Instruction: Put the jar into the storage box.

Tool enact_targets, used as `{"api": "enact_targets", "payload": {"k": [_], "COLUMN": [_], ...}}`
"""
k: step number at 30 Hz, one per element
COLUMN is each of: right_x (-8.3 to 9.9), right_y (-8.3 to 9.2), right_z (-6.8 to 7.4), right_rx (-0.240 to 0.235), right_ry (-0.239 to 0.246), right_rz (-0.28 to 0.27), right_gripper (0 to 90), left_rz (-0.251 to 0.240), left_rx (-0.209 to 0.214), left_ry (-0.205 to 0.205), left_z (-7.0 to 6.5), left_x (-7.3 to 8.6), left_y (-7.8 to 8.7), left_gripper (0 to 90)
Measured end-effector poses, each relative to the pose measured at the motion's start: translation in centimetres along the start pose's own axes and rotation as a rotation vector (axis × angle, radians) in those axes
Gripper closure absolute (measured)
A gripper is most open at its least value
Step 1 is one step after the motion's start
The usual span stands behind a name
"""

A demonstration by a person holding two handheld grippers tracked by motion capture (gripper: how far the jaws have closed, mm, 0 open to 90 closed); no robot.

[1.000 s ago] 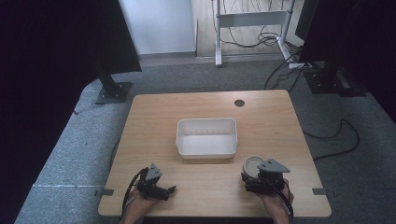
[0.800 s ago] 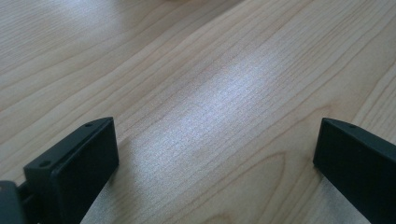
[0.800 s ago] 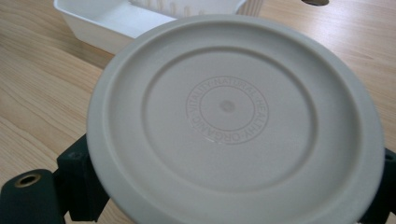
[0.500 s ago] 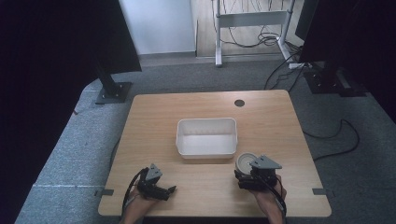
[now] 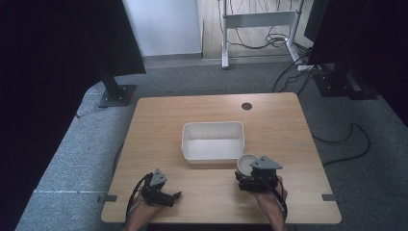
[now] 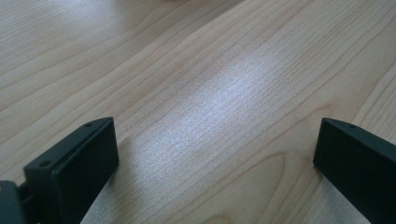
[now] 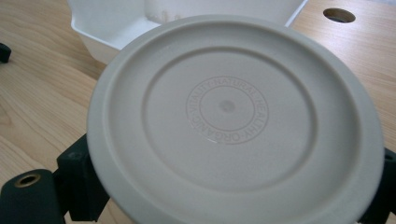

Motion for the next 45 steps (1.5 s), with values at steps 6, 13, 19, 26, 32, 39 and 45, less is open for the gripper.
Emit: {"api": "enact_targets", "payload": {"k": [6, 13, 19, 26, 32, 39, 45], "right_x": [-0.7, -1.7, -2.4, -3.4, -4.4, -5.3, -6.0], "right_y": [-0.6, -1.3, -1.9, -2.8, -3.4, -4.1, -4.7], "right_z": [0.3, 0.7, 1.0, 1.4, 1.7, 1.9, 2.0], "right_rx": [-0.005, -0.013, -0.018, -0.027, -0.030, -0.031, -0.034], "right_ry": [0.013, 0.016, 0.022, 0.026, 0.033, 0.045, 0.049], "right_rz": [-0.001, -0.011, -0.016, -0.019, -0.027, -0.030, -0.034], "right_gripper": [9.0, 9.0, 9.0, 9.0, 9.0, 9.0, 9.0], "left_rz": [0.000, 0.000, -0.001, -0.001, 0.000, -0.001, 0.000], "left_rx": [0.000, 0.000, 0.000, 0.000, 0.000, 0.000, 0.000], "left_ry": [0.000, 0.001, 0.001, 0.001, 0.000, -0.001, 0.000], "left_z": [0.0, 0.0, 0.0, 0.0, 0.0, 0.0, 0.0], "left_x": [0.0, 0.0, 0.0, 0.0, 0.0, 0.0, 0.0], "left_y": [0.0, 0.0, 0.0, 0.0, 0.0, 0.0, 0.0], "left_gripper": [0.0, 0.0, 0.0, 0.0, 0.0, 0.0, 0.0]}}
Point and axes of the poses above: each handheld gripper's, and its own axes: y roughly backward along the jaws, x roughly out of its underside, z roughly to its left, the point moved 4 cm from there along -y, roughly forward along the jaws, and after that the axes turned 7 degrees about y, right-handed, at the moved point
